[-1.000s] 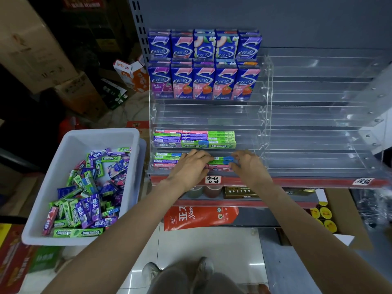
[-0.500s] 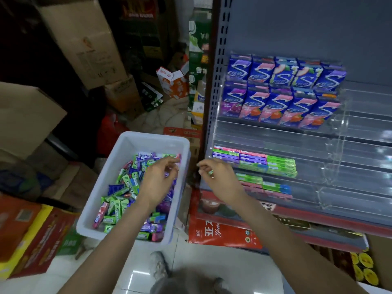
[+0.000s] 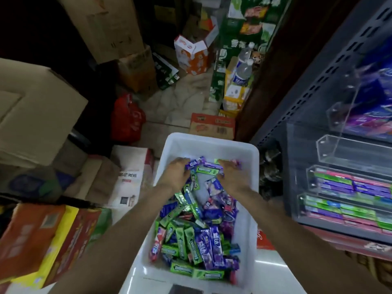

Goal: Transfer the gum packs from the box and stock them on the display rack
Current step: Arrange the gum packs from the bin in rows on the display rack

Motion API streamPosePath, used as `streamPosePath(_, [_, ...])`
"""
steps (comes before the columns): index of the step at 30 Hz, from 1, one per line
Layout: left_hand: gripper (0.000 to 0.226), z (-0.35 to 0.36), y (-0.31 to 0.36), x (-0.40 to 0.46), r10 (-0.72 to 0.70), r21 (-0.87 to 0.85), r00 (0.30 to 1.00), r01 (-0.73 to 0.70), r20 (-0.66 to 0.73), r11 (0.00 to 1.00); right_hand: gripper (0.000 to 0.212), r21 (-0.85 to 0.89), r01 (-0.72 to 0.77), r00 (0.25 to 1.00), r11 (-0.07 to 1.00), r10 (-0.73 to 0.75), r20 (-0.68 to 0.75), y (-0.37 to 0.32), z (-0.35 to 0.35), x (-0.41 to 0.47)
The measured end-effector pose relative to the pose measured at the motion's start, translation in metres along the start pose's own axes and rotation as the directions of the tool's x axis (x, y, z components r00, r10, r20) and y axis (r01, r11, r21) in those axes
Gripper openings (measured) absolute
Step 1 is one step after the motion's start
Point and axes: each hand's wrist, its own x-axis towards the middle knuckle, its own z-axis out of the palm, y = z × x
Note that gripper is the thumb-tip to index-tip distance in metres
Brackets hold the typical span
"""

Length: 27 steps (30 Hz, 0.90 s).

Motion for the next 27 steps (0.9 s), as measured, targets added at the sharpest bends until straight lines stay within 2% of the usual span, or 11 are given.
streamPosePath(3, [0.047,0.016,-0.005,0.026,0.034,0.103,0.998,-0.038,0.044,0.994,0.049,-0.023,-0.004,1.000,1.000,0.004,0.000,-0.001,0.011,0.017])
streamPosePath(7, [0.044,0.026,-0.008,0.042,-0.017,0.366,1.000,0.012,0.012,0.931,0.039,-0.055,-0.054,0.995,0.997,0.049,-0.089,0.002,0.022,0.036])
streamPosePath(9, [0.042,0.030,-0.012,0.045,-0.015,0.403,1.000,0.015,-0.004,0.915,0.031,-0.124,-0.072,0.993,0.990,0.061,-0.097,0.002,0.026,0.041])
streamPosePath(12, [0.039,0.034,-0.014,0.049,-0.012,0.404,1.000,0.018,-0.017,0.914,0.032,-0.184,-0.100,0.990,0.978,0.079,-0.118,0.001,0.027,0.045])
streamPosePath(15, [0.031,0.032,-0.014,0.049,-0.039,0.279,0.997,0.056,-0.068,0.959,0.031,-0.164,-0.107,0.984,0.981,0.081,-0.157,0.000,0.025,0.044])
streamPosePath(18, [0.027,0.024,-0.015,0.042,-0.091,-0.037,0.982,0.086,-0.168,0.996,0.027,-0.091,-0.058,0.987,0.994,0.044,-0.152,0.001,0.015,0.038])
streamPosePath(20, [0.023,0.015,-0.012,0.032,-0.126,-0.249,0.962,0.064,-0.243,0.966,0.021,0.081,-0.038,0.984,0.996,0.051,-0.169,0.002,0.003,0.029])
streamPosePath(22, [0.021,0.005,-0.005,0.019,-0.154,-0.392,0.938,0.022,-0.311,0.920,0.017,0.253,0.001,0.977,0.967,0.053,-0.205,0.004,-0.012,0.014])
streamPosePath(24, [0.021,-0.004,0.006,0.008,-0.160,-0.481,0.926,-0.026,-0.341,0.877,0.016,0.405,0.047,0.974,0.913,0.049,-0.222,0.005,-0.029,-0.002])
streamPosePath(27, [0.022,-0.015,0.033,-0.005,-0.119,-0.581,0.919,-0.134,-0.377,0.803,0.014,0.542,0.154,0.962,0.826,0.001,-0.275,0.009,-0.055,-0.029])
